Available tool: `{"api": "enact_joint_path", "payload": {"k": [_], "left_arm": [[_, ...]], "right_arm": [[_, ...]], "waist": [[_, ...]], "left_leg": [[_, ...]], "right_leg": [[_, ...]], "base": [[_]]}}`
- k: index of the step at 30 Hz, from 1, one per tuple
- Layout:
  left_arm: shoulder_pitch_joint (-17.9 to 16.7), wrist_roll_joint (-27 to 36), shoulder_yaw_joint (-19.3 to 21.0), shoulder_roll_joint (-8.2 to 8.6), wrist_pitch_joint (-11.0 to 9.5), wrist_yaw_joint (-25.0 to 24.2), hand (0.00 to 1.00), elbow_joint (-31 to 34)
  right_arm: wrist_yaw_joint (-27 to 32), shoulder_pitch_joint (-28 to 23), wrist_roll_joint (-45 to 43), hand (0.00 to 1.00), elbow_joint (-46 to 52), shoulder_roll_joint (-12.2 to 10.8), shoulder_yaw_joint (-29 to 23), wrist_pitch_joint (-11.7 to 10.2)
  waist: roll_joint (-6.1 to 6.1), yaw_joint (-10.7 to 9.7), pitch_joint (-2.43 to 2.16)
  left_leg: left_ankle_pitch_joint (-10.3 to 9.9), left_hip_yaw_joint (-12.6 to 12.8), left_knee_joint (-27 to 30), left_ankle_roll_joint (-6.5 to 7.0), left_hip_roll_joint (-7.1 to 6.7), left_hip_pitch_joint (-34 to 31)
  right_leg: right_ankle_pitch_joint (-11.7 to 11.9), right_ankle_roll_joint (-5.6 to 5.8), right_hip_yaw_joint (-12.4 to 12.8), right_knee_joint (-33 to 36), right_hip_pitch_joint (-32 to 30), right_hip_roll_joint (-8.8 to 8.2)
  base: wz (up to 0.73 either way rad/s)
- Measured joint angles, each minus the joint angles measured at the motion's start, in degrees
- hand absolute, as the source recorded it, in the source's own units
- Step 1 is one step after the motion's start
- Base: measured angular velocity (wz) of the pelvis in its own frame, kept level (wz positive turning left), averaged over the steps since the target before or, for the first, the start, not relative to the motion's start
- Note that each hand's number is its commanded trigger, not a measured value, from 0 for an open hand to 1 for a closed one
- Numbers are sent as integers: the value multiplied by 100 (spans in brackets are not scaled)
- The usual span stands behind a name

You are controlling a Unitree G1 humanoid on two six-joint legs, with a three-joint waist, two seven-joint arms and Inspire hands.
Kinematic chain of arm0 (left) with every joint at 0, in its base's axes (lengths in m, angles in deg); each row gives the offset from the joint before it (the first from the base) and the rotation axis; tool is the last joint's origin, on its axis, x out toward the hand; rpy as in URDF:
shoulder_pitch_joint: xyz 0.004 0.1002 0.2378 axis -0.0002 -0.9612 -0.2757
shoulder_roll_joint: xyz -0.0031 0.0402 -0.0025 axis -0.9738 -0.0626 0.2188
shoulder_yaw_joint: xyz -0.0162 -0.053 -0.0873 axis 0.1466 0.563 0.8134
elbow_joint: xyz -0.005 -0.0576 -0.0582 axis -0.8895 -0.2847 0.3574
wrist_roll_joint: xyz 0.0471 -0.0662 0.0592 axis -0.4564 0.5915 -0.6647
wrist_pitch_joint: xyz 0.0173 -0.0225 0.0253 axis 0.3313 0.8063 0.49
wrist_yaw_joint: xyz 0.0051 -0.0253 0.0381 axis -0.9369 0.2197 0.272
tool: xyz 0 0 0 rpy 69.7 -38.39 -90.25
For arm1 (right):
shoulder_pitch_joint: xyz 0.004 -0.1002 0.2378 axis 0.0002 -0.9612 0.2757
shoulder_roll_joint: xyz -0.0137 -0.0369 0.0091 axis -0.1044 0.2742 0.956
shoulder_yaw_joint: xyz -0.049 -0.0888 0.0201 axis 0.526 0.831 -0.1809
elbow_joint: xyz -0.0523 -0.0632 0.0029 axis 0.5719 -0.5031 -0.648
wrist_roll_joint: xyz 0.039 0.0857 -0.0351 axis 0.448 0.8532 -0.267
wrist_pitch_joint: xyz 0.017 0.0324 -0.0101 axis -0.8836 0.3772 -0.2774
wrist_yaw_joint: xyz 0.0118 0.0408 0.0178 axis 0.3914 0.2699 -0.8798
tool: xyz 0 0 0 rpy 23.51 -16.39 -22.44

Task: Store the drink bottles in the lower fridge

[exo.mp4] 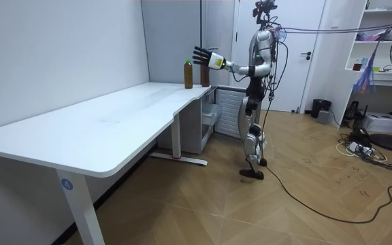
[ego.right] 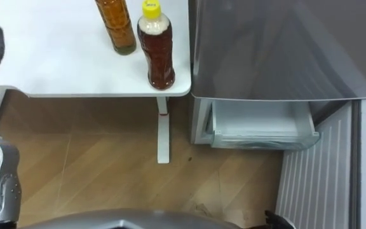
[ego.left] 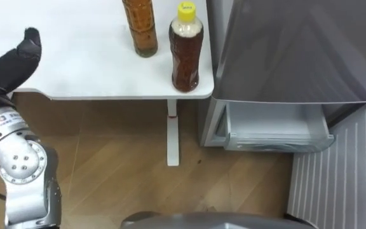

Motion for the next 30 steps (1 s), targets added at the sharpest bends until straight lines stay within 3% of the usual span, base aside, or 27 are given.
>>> {"api": "enact_joint_path", "payload": {"k": [4,8,14,19,30], "left_arm": [[13,76,-403,-26,14,-439,0,177],[280,280,-782,-49,19,-1084,0,312],[431,452,-949,-52,68,-1753,0,364],[437,955,-1111,-53,328,-2433,0,401],[440,963,-1146,-43,687,-3222,0,399]], "right_arm": [[10,143,62,0,-102,-22,13,1],[-8,246,64,0,-102,-27,114,-2],[-99,245,126,0,-105,-23,110,-47],[-100,235,348,0,-133,-21,115,-44],[-100,292,409,0,-167,-20,114,49]], "waist": [[-46,-182,34],[-59,-305,34],[-51,-417,17],[-8,-419,-5],[10,-447,2]], "left_leg": [[14,-5,-4,-3,0,-30],[16,21,13,-3,-1,-104],[20,9,10,-6,1,-103],[21,6,-28,-7,12,-37],[22,21,-27,-9,21,-78]], "right_leg": [[0,0,10,1,7,2],[1,0,35,2,-43,4],[2,-3,159,3,-93,17],[3,-4,199,4,-86,24],[4,-6,356,2,-131,40]], "base": [[3],[1],[-2],[-2],[-2]]}}
